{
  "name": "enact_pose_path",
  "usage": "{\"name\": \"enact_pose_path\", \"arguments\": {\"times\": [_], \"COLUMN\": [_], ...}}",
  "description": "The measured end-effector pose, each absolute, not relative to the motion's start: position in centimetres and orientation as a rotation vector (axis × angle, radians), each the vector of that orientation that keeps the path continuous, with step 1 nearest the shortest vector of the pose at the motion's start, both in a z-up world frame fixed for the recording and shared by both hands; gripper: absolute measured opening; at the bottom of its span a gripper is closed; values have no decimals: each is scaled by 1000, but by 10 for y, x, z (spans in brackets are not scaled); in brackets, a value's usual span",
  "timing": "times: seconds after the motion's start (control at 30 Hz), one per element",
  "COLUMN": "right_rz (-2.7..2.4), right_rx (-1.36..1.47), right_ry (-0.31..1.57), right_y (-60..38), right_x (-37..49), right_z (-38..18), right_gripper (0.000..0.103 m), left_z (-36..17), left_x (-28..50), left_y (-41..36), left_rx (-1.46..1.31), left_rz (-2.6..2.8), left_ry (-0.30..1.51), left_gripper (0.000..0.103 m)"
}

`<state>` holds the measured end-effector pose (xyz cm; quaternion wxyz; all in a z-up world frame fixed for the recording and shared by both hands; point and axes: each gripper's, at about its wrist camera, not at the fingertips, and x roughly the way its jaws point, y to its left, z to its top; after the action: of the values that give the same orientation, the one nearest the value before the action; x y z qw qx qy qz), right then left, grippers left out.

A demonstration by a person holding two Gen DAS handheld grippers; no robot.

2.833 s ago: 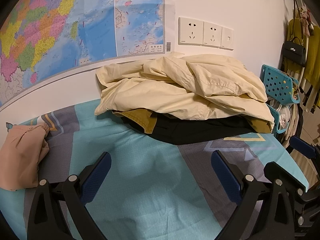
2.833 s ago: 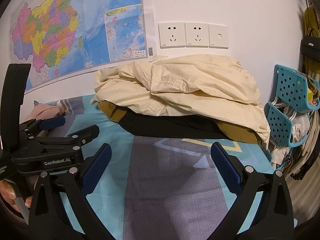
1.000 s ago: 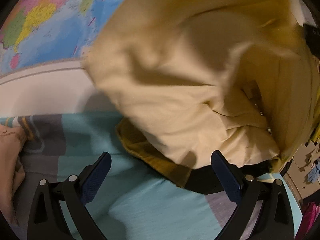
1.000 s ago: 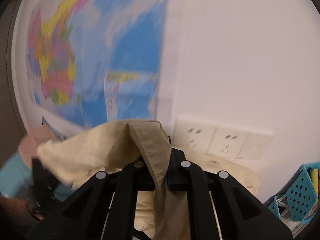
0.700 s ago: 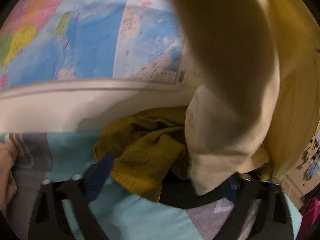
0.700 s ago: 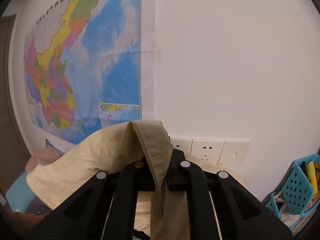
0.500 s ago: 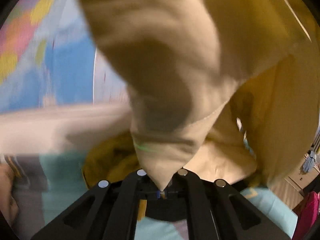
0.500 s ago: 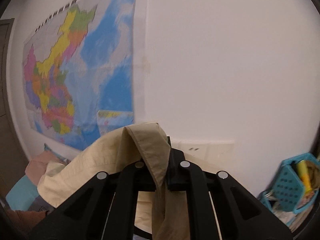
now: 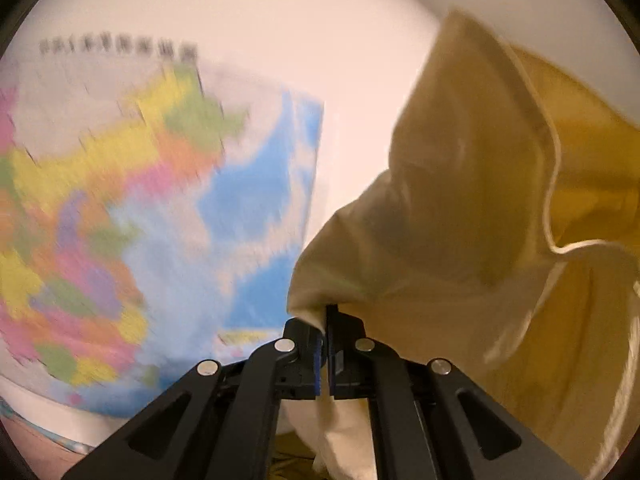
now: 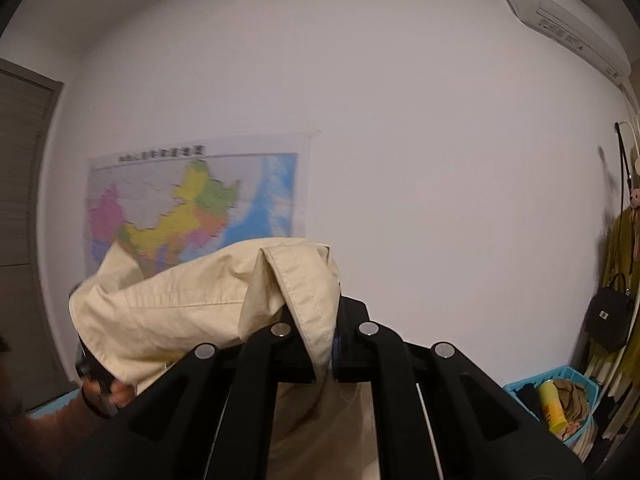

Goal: Fold large clothes
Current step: 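Lift the cream shirt high with both grippers and shake it out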

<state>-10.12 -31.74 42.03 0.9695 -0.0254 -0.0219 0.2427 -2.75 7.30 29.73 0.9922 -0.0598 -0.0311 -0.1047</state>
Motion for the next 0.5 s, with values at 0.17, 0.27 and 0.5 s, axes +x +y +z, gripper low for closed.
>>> {"name": "enact_pose_path", "arguments": {"times": [0.17, 0.27, 0.5], "right_rz": [656, 764, 987], "right_rx": [-8, 28, 40], "right_ry": [-34, -1, 61], "right_y": [-313, -297, -231], "right_x": [-141, -153, -185], "right_z": [400, 374, 330], "right_gripper": [5, 5, 5], "left_z": [312, 303, 283], "left_x": [-111, -159, -246], "left_y": [101, 107, 122], "left_rx": [-84, -38, 61], "left_rz": [-118, -40, 81], "left_ry": [-121, -121, -47], "left_gripper": [1, 1, 1]}}
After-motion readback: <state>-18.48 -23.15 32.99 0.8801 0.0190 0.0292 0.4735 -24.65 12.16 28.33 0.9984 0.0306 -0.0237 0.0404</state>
